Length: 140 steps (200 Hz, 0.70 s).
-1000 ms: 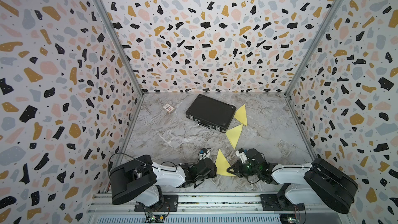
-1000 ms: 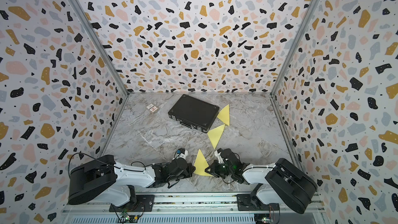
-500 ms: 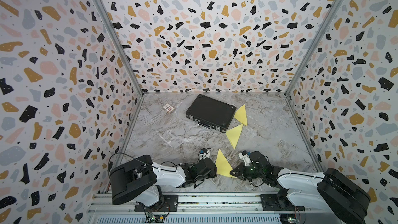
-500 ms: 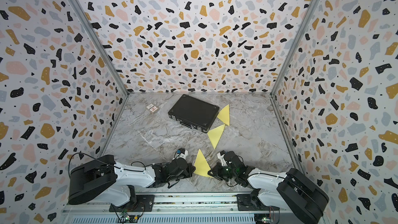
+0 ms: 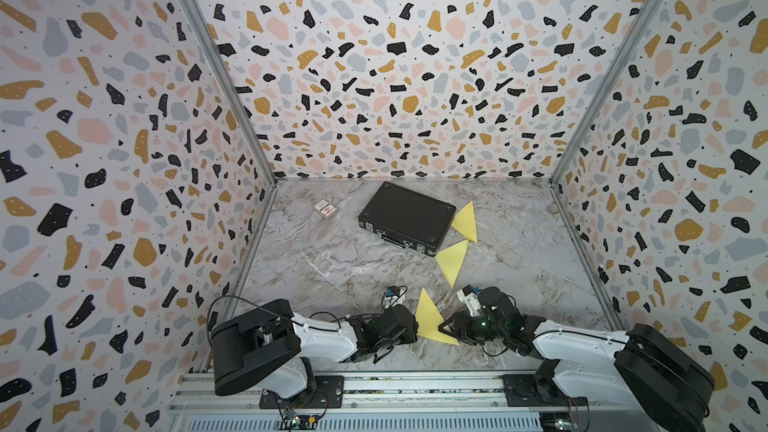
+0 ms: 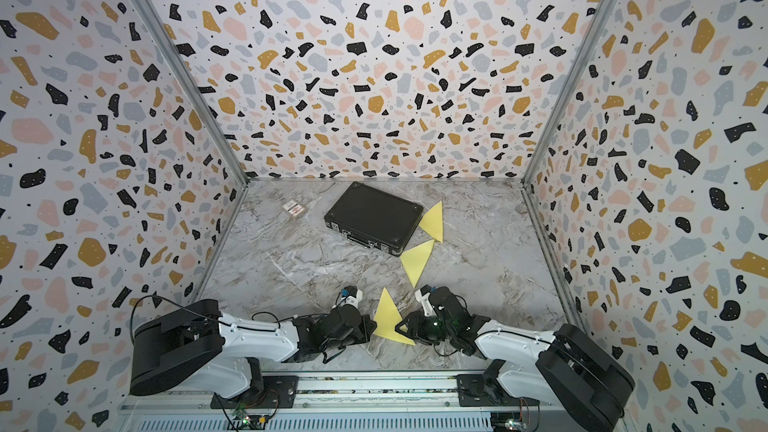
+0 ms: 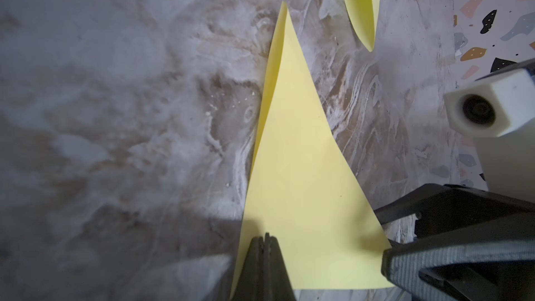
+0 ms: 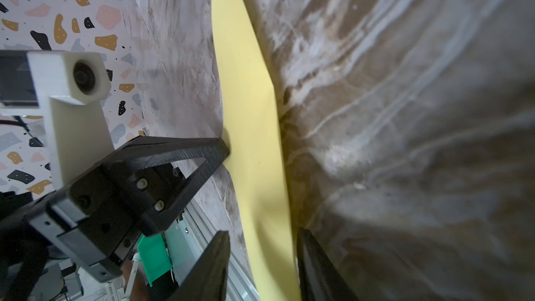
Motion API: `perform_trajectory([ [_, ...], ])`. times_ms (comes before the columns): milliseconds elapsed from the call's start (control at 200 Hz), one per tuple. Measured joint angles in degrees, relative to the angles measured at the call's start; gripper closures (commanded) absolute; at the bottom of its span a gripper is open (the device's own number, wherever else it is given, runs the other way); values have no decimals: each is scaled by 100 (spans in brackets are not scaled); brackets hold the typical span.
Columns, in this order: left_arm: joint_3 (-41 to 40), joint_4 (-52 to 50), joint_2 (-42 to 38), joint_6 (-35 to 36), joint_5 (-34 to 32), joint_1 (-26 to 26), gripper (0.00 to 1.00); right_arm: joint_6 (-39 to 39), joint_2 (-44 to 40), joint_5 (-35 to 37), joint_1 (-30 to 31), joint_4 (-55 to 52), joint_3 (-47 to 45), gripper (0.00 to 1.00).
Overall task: Fold the square paper diagonally
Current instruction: Pick up the paper from the center of the board.
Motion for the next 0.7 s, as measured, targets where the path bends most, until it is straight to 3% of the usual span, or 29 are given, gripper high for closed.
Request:
perform_trajectory([
  [315, -35, -125, -177, 181, 127, 0, 100, -564, 1379, -251, -243, 664, 627, 75],
  [591, -2, -428, -400, 404, 275, 0, 100, -927, 1456, -505, -260, 841, 673, 99],
  [701, 15, -850, -658, 514, 343, 0, 100, -1003, 1456, -643, -247, 903, 673, 100],
])
